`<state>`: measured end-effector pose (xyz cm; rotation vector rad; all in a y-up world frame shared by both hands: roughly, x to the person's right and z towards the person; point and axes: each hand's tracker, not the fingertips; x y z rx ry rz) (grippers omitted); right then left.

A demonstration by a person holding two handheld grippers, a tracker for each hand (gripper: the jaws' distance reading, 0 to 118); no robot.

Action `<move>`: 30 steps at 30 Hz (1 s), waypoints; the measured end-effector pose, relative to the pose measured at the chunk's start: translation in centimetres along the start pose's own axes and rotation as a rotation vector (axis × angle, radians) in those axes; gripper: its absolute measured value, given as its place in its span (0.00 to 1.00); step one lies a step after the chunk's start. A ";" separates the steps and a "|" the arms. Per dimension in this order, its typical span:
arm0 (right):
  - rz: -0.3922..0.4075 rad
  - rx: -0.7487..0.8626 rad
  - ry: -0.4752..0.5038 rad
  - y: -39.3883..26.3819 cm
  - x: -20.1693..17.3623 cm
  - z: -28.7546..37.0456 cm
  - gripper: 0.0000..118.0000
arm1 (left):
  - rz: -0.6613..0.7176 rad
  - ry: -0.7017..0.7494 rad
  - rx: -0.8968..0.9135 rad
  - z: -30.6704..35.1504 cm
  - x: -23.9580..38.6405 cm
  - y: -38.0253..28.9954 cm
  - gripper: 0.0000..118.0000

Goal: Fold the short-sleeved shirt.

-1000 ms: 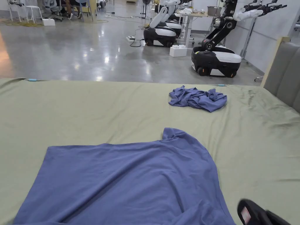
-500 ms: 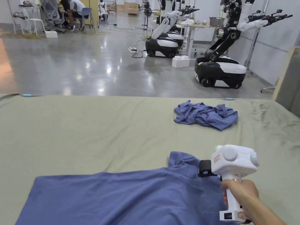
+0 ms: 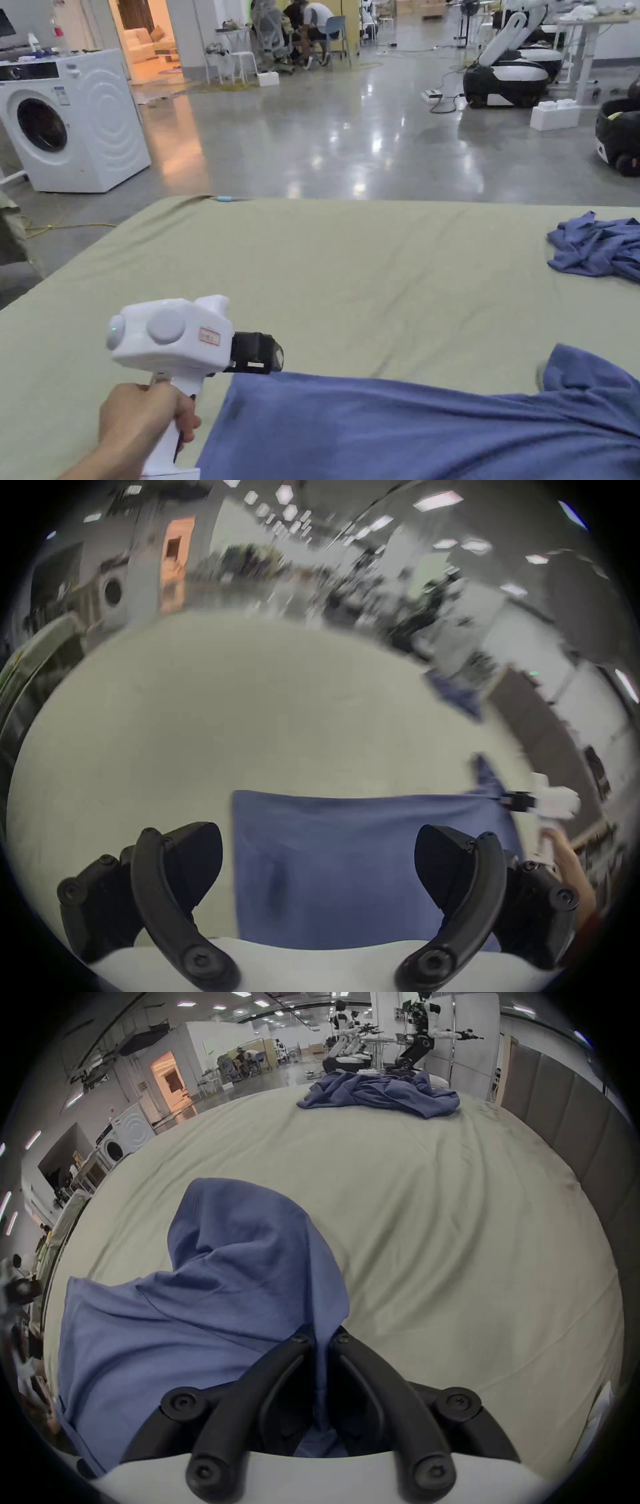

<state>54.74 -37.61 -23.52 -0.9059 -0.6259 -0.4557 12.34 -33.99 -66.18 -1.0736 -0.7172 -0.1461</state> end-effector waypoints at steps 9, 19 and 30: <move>-0.082 0.021 0.050 0.5 0.7 1.4 0.06 | -0.006 0.140 -0.049 -3.1 -0.9 -0.3 0.65; -0.052 0.150 0.140 2.5 -1.0 11.5 0.05 | 0.007 -0.118 0.108 8.7 1.9 0.3 0.01; -0.044 0.297 0.130 11.5 -2.4 20.6 0.05 | -0.039 -0.152 0.282 19.3 4.3 7.7 0.01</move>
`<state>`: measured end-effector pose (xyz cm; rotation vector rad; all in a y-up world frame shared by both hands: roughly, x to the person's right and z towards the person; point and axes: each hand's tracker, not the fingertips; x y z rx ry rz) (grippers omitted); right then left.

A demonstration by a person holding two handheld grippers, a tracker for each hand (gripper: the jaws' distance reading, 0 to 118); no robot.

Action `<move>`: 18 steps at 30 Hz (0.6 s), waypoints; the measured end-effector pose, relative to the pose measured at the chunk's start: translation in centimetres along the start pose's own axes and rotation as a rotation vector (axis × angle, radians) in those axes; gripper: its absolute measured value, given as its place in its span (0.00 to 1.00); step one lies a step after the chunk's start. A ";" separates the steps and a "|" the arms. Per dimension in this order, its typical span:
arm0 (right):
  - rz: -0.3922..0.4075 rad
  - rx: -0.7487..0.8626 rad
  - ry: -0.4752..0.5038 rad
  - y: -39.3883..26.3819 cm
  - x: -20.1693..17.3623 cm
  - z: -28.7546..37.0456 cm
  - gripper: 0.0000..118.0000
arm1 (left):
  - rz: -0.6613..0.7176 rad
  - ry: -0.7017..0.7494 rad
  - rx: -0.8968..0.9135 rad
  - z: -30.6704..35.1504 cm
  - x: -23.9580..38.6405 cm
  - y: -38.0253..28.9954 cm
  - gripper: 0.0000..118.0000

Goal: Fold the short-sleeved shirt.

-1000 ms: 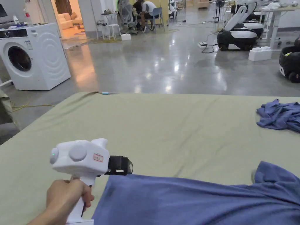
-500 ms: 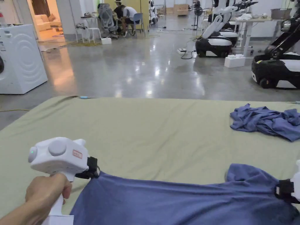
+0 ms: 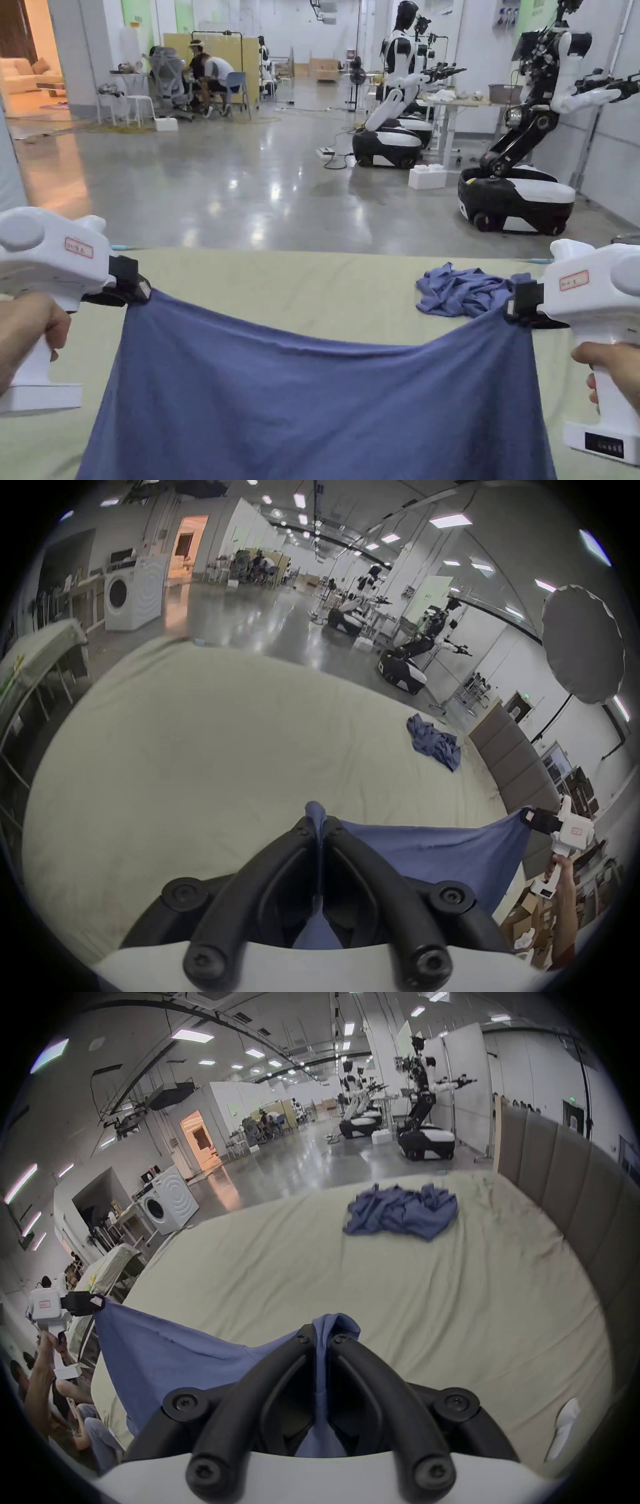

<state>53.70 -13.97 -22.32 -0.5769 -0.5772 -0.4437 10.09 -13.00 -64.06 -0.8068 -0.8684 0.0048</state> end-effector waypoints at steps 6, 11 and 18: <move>0.011 0.102 -0.039 7.9 -2.4 2.0 0.05 | -0.006 -0.014 0.075 2.2 1.7 6.9 0.01; 0.060 0.231 -0.084 13.4 -4.6 3.2 0.05 | -0.007 -0.038 0.189 3.0 2.1 11.7 0.01; 0.076 0.344 -0.133 19.7 -7.2 2.1 0.05 | -0.014 -0.063 0.307 2.2 2.4 16.1 0.01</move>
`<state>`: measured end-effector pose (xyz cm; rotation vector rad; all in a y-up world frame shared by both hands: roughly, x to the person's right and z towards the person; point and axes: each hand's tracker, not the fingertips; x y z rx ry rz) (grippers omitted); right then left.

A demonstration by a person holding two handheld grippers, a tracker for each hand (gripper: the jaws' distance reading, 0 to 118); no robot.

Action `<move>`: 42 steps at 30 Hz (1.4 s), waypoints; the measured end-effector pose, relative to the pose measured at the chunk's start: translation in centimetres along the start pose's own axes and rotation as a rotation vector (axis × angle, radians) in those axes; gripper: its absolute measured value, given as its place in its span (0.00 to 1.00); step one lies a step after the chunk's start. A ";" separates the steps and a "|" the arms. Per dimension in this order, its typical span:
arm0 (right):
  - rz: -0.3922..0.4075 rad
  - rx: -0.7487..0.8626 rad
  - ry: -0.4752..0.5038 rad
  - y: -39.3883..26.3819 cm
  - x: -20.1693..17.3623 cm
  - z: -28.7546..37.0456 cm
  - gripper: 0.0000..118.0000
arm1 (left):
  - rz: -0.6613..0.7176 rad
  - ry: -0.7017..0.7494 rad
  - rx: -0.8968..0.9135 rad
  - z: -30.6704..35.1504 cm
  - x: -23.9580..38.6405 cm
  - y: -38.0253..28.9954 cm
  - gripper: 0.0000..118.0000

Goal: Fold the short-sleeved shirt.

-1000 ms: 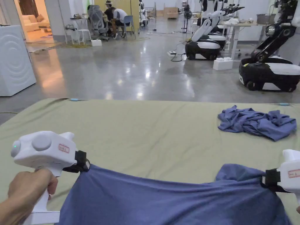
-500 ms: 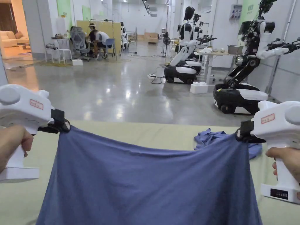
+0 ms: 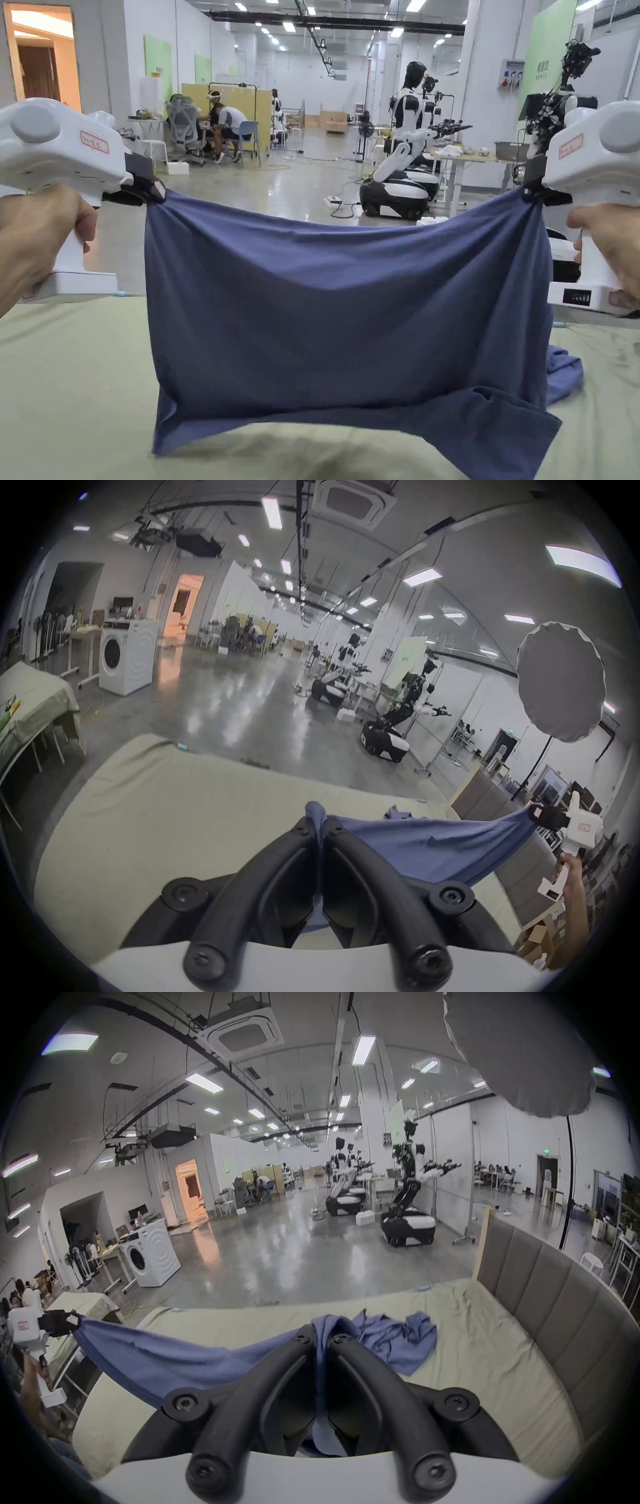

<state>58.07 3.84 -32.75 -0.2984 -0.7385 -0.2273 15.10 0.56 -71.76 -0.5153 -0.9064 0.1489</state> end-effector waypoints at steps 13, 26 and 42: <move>0.043 0.119 -0.013 4.0 -4.4 0.0 0.05 | 0.018 -0.017 0.089 -2.8 0.5 4.4 0.01; -0.015 0.012 0.102 -8.6 1.5 5.2 0.04 | 0.068 -0.065 0.008 3.6 -2.3 -8.3 0.01; 0.011 -0.213 0.164 -41.5 9.7 26.4 0.04 | -0.013 -0.130 -0.203 22.4 -2.1 -37.9 0.01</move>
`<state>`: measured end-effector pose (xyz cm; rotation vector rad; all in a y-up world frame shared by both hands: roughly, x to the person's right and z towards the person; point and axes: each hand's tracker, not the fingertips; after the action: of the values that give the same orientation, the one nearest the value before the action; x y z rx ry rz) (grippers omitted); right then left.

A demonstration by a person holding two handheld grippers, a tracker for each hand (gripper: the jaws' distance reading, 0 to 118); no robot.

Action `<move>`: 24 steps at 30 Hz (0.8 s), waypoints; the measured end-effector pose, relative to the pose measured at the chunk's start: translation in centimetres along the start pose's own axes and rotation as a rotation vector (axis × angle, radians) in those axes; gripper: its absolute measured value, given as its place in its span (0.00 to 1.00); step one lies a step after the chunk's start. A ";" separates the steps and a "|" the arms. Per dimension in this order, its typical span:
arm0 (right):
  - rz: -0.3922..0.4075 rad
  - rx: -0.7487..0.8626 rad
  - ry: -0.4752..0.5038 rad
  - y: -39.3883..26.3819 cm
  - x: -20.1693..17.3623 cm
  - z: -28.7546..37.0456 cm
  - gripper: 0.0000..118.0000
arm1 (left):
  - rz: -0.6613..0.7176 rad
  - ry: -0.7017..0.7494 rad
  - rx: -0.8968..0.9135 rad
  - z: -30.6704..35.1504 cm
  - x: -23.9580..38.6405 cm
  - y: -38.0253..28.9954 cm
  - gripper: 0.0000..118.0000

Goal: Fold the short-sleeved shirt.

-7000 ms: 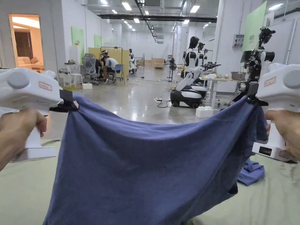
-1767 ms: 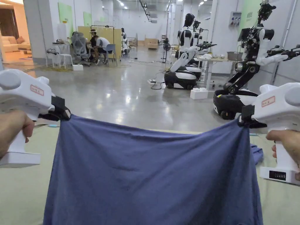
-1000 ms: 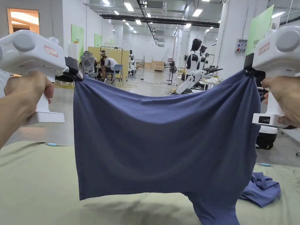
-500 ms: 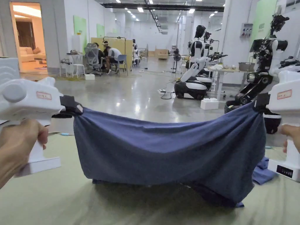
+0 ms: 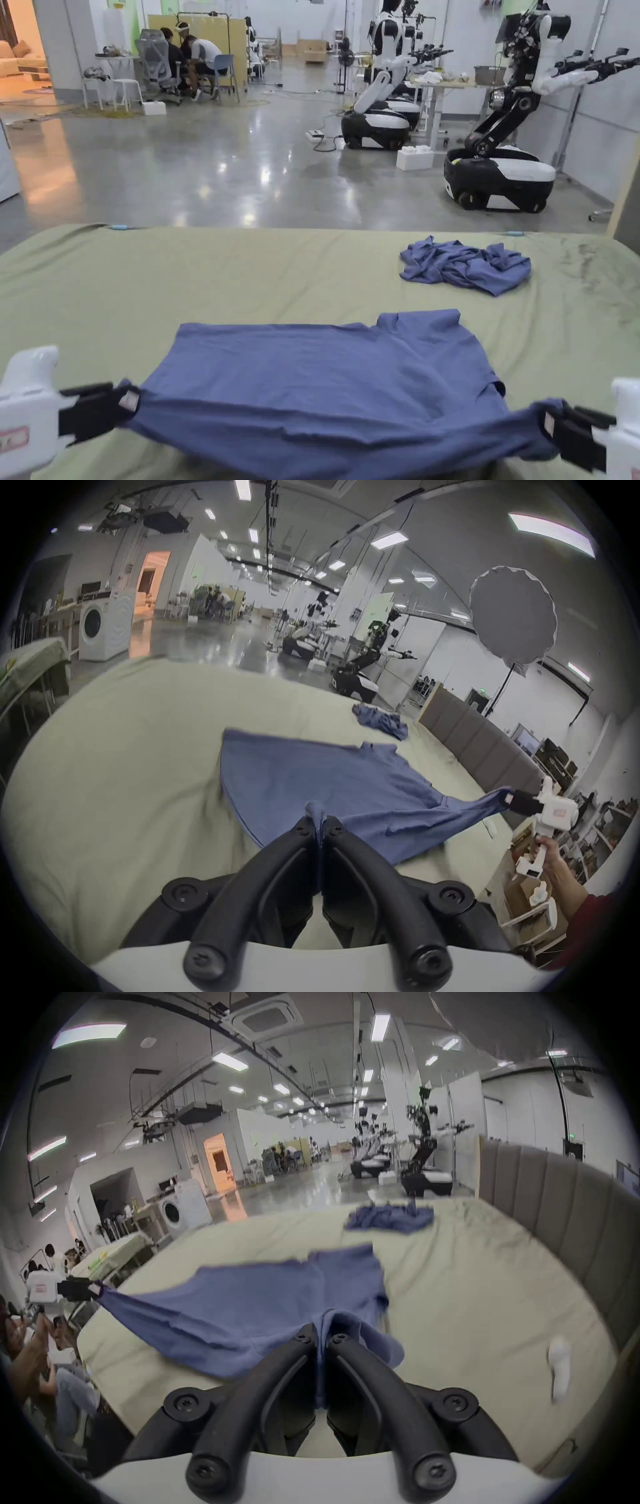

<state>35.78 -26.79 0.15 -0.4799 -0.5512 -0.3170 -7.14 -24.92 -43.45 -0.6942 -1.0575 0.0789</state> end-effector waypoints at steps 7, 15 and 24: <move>-0.066 -0.076 0.033 -7.0 1.4 2.0 0.04 | 0.077 0.024 -0.073 2.4 -2.6 -6.8 0.01; -0.106 -0.154 0.054 -8.4 1.8 2.3 0.04 | 0.161 0.058 -0.147 2.3 -4.3 -9.2 0.01; -0.093 -0.183 0.047 -8.0 2.2 5.3 0.04 | 0.137 0.066 -0.196 4.5 -4.8 -9.0 0.01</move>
<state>32.01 -31.17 8.12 -0.6226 -0.5016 -0.4694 -15.60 -31.65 -40.80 -0.9404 -0.9617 0.0706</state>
